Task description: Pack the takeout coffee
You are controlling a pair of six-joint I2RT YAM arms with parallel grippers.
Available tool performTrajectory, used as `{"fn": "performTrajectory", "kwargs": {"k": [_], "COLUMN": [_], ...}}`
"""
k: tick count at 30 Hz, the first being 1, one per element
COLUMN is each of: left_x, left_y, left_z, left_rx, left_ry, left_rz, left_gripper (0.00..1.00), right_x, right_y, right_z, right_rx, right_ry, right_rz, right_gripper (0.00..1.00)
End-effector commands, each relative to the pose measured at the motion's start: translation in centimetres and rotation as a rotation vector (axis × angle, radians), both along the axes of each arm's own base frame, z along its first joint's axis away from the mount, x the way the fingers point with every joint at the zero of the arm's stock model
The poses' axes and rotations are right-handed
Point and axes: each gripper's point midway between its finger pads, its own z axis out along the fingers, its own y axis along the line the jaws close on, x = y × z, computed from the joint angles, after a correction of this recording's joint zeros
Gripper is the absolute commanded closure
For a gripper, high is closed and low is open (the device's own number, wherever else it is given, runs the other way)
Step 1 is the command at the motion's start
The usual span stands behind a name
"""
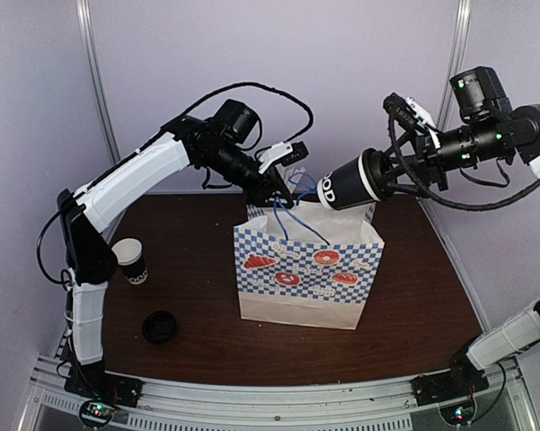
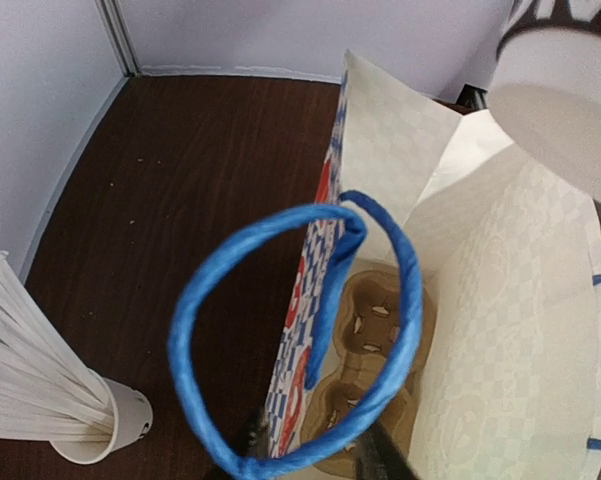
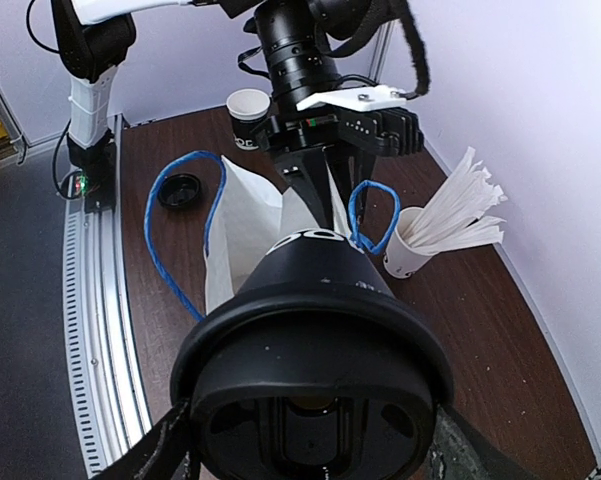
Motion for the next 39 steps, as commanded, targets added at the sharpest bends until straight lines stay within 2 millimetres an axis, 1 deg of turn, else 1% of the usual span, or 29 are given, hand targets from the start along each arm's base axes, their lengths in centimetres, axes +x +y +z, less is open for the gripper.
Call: {"fn": "performTrajectory", "kwargs": {"k": [1, 2, 3, 6, 9, 13, 16, 18, 21, 26, 29, 32, 35, 36, 37, 39], "left_x": [-0.5, -0.5, -0.6, -0.8, -1.4, -2.7, -4.0, -4.9, -5.7, -7.1, -7.3, -7.0, -6.2, -6.2, -5.8, -5.6], "left_y": [-0.3, -0.3, -0.3, -0.1, 0.0, 0.2, 0.6, 0.9, 1.2, 1.2, 1.1, 1.3, 2.1, 2.3, 2.7, 3.2], "left_z": [0.5, 0.5, 0.6, 1.0, 2.3, 4.6, 5.9, 6.6, 7.3, 7.6, 7.4, 7.1, 7.0, 6.5, 6.4, 6.4], "left_rx": [-0.021, -0.02, -0.021, -0.026, -0.054, -0.09, -0.101, -0.101, -0.091, -0.07, -0.047, -0.042, -0.055, -0.057, -0.067, -0.092], "left_ry": [-0.009, -0.008, -0.008, -0.014, -0.014, -0.031, -0.054, -0.067, -0.075, -0.066, -0.099, -0.14, -0.163, -0.163, -0.159, -0.158], "left_rz": [-0.051, -0.052, -0.052, -0.051, -0.047, -0.028, -0.006, 0.01, 0.06, 0.13, 0.197, 0.273, 0.367, 0.376, 0.427, 0.472], "left_gripper": [0.85, 0.96, 0.99, 1.0, 1.0, 1.0, 1.0, 1.0, 1.0, 1.0, 1.0, 1.0, 1.0, 1.0, 1.0, 1.0], "right_x": [-0.9, -1.0, -1.1, -1.8, -2.2, -2.1, -2.0, -2.2, -2.4, -3.0, -3.9, -4.6, -5.0, -5.2, -5.4, -5.7], "right_y": [1.6, 1.9, 2.3, 3.3, 3.8, 4.3, 4.7, 5.0, 5.5, 6.3, 6.9, 7.2, 7.3, 7.3, 7.3, 7.3], "right_z": [-1.1, -1.3, -1.6, -2.1, -2.3, -2.7, -3.1, -3.3, -3.9, -5.2, -6.1, -7.4, -8.7, -9.0, -9.3, -9.9], "right_rx": [-0.018, -0.021, -0.024, -0.038, -0.062, -0.114, -0.153, -0.172, -0.205, -0.279, -0.332, -0.399, -0.47, -0.489, -0.503, -0.526], "right_ry": [0.026, 0.034, 0.042, 0.051, 0.038, -0.003, -0.037, -0.053, -0.071, -0.105, -0.135, -0.171, -0.207, -0.217, -0.224, -0.233], "right_rz": [0.068, 0.078, 0.09, 0.125, 0.146, 0.15, 0.152, 0.16, 0.174, 0.208, 0.242, 0.272, 0.288, 0.293, 0.3, 0.312], "right_gripper": [0.41, 0.41, 0.41, 0.41, 0.41, 0.42, 0.41, 0.41, 0.42, 0.42, 0.42, 0.42, 0.43, 0.43, 0.43, 0.43]}}
